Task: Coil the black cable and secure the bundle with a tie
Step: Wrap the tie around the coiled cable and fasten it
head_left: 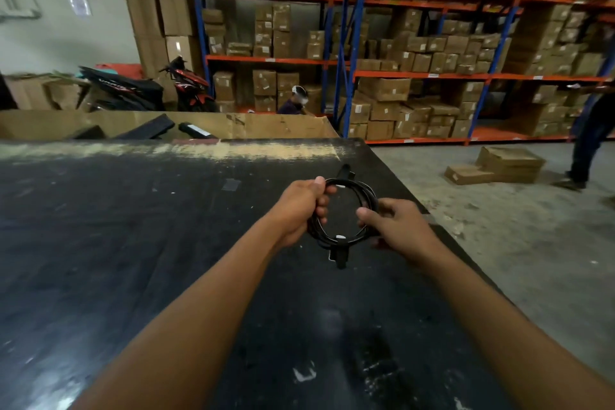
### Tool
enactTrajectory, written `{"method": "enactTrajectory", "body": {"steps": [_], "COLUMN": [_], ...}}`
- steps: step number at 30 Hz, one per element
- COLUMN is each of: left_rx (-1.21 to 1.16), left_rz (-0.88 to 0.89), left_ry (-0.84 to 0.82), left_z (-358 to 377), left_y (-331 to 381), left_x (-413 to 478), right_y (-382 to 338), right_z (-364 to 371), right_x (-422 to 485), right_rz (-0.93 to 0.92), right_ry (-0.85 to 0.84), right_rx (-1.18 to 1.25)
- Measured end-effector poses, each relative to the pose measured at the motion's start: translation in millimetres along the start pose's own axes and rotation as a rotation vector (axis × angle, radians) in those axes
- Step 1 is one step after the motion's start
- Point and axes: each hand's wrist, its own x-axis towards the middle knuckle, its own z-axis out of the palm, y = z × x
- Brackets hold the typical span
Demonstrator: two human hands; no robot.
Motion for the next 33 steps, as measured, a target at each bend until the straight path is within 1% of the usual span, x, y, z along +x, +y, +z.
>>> {"method": "enactTrajectory", "body": {"steps": [4, 6, 8, 9, 11, 13, 14, 16, 19, 22, 26, 30, 33], "left_rx": [-0.01, 0.08, 0.202, 0.227, 0.233, 0.282, 0.316, 0.35, 0.308, 0.252, 0.24, 0.239, 0.239], "left_rz": [-0.014, -0.048, -0.123, -0.146, -0.135, -0.114, -0.122, -0.168, -0.253, -0.29, -0.298, -0.303, -0.311], "left_ry": [0.032, 0.092, 0.188, 0.242, 0.394, 0.555, 0.603, 0.619, 0.598, 0.634, 0.657, 0.682, 0.709], "left_z": [-37, -59, -81, -92, -112, -132, -141, -154, -166, -172, -171, -170, -168], "left_y": [11, 12, 10, 8, 1, -10, -17, -32, -54, -72, -90, -103, -107], "left_x": [-17, -25, -33, -35, -35, -33, -32, -31, -27, -20, -3, 12, 18], "right_y": [-17, -26, -31, -33, -33, -30, -27, -17, 5, 29, 53, 69, 71], "right_z": [38, 57, 78, 89, 110, 130, 139, 155, 172, 180, 185, 188, 193], "right_x": [4, 8, 14, 16, 22, 29, 32, 38, 45, 54, 67, 78, 81], "right_rz": [0.053, 0.075, 0.076, 0.08, 0.123, 0.212, 0.252, 0.293, 0.32, 0.346, 0.372, 0.322, 0.29], "right_ry": [0.005, 0.014, 0.017, 0.009, -0.023, -0.071, -0.093, -0.116, -0.124, -0.068, 0.011, -0.017, 0.041], "right_rx": [0.129, 0.175, 0.171, 0.162, 0.159, 0.226, 0.261, 0.269, 0.216, 0.171, 0.08, -0.094, -0.17]}}
